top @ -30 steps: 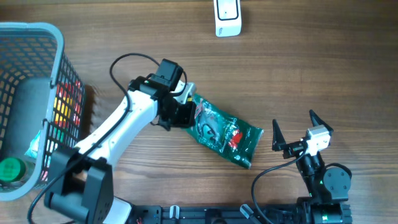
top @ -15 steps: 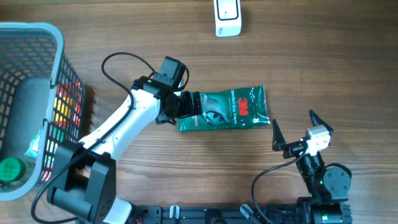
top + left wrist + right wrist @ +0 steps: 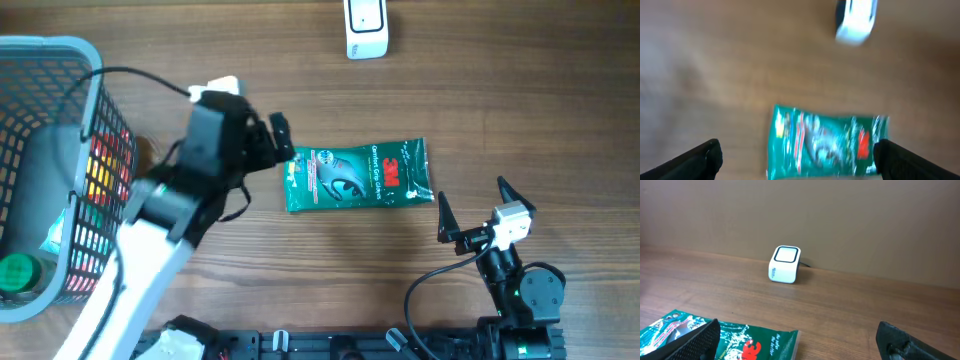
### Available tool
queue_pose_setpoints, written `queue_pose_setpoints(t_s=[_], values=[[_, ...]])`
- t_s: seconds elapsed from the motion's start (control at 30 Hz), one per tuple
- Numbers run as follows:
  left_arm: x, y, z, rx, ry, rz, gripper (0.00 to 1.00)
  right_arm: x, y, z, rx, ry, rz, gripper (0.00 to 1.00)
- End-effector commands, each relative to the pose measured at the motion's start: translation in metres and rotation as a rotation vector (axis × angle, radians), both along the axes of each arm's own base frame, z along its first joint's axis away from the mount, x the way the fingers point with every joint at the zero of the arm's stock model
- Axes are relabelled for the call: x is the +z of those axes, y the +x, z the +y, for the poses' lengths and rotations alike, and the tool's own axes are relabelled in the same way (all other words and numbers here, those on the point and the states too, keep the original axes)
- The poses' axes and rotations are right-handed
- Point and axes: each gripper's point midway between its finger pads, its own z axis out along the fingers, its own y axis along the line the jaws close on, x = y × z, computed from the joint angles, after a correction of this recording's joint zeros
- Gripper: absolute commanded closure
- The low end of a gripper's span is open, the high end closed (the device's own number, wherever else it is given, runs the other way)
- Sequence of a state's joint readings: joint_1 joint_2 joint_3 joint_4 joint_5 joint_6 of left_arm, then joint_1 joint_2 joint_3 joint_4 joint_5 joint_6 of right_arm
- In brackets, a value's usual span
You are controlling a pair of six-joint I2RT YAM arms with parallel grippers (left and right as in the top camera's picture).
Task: Scan the item barcode
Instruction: 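Move the left gripper back into the basket toward the red sauce bottle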
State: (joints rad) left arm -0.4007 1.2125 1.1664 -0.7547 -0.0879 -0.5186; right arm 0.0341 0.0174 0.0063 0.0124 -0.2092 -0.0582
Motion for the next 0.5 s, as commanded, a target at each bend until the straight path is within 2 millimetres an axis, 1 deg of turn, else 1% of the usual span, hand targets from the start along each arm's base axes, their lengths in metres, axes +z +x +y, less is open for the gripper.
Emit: queue_pose_setpoints(t_s=[0.0, 0.07, 0.17, 0.27, 0.3, 0.37, 0.4, 0.47], values=[[0.077, -0.004, 0.051, 0.211, 0.047, -0.285, 0.00, 0.002, -0.001, 0.004, 0.020, -0.013, -0.014, 0.00], [0.097, -0.011, 0.068, 0.284, 0.071, -0.359, 0.00, 0.002, -0.001, 0.004, 0.020, -0.013, -0.014, 0.00], [0.118, -0.022, 0.098, 0.399, 0.113, -0.437, 0.00, 0.002, -0.001, 0.004, 0.021, -0.013, -0.014, 0.00], [0.145, -0.026, 0.134, 0.501, 0.158, -0.523, 0.00, 0.002, -0.001, 0.004, 0.020, -0.013, -0.014, 0.00], [0.155, -0.028, 0.151, 0.560, 0.160, -0.542, 0.00, 0.002, -0.001, 0.004, 0.021, -0.013, -0.015, 0.00], [0.168, -0.031, 0.186, 0.677, 0.180, -0.553, 0.00, 0.002, -0.001, 0.004, 0.020, -0.013, -0.014, 0.00], [0.171, -0.032, 0.205, 0.727, 0.184, -0.547, 0.00, 0.002, -0.001, 0.004, 0.020, -0.013, -0.014, 0.00], [0.171, -0.032, 0.230, 0.772, 0.168, -0.516, 0.00, 0.002, -0.001, 0.004, 0.020, -0.013, -0.014, 0.00]])
